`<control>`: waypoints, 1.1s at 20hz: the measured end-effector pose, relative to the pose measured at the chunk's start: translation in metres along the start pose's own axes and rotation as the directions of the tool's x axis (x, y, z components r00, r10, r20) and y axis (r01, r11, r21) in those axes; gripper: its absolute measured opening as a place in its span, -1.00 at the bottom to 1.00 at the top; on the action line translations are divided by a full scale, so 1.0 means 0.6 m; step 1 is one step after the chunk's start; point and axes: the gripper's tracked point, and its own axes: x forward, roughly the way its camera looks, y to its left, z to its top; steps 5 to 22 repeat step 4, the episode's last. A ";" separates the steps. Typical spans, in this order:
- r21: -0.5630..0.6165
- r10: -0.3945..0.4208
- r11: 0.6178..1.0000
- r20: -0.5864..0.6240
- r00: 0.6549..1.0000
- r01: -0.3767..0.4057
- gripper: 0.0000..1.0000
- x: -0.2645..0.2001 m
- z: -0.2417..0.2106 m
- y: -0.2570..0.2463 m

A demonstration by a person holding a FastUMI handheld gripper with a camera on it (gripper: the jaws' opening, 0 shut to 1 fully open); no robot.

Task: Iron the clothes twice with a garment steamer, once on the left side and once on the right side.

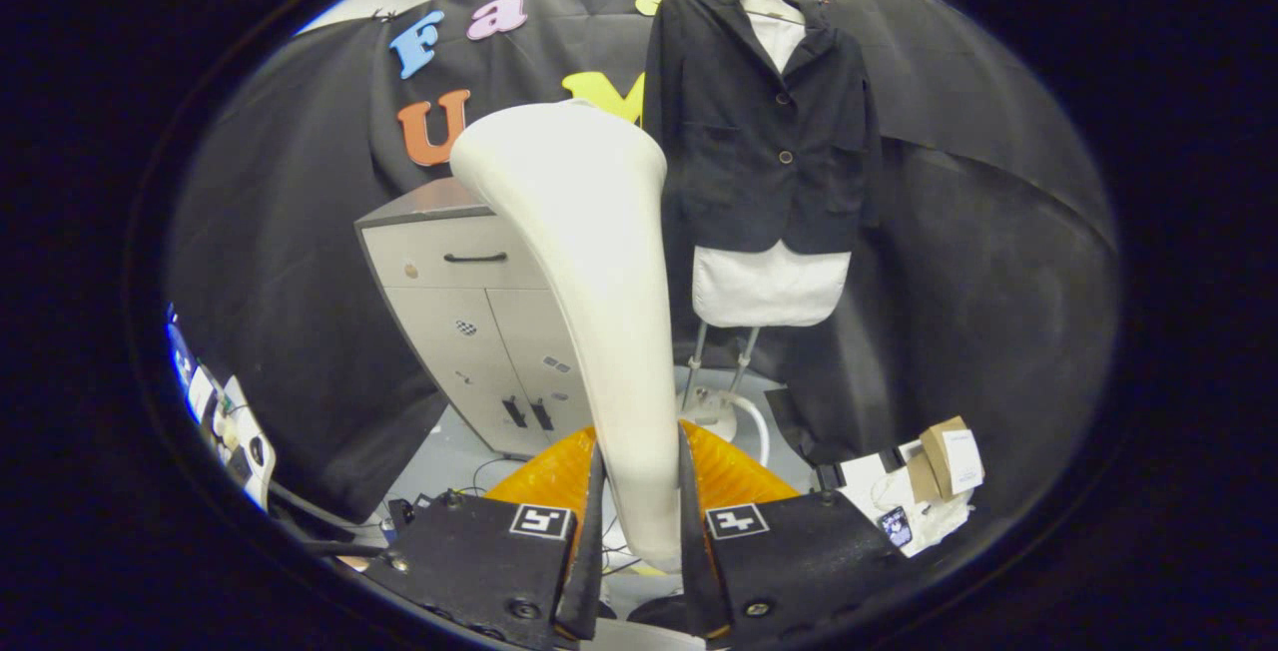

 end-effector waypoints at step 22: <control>0.018 0.005 1.000 0.005 1.000 -0.005 -0.28 -0.008 0.003 -0.005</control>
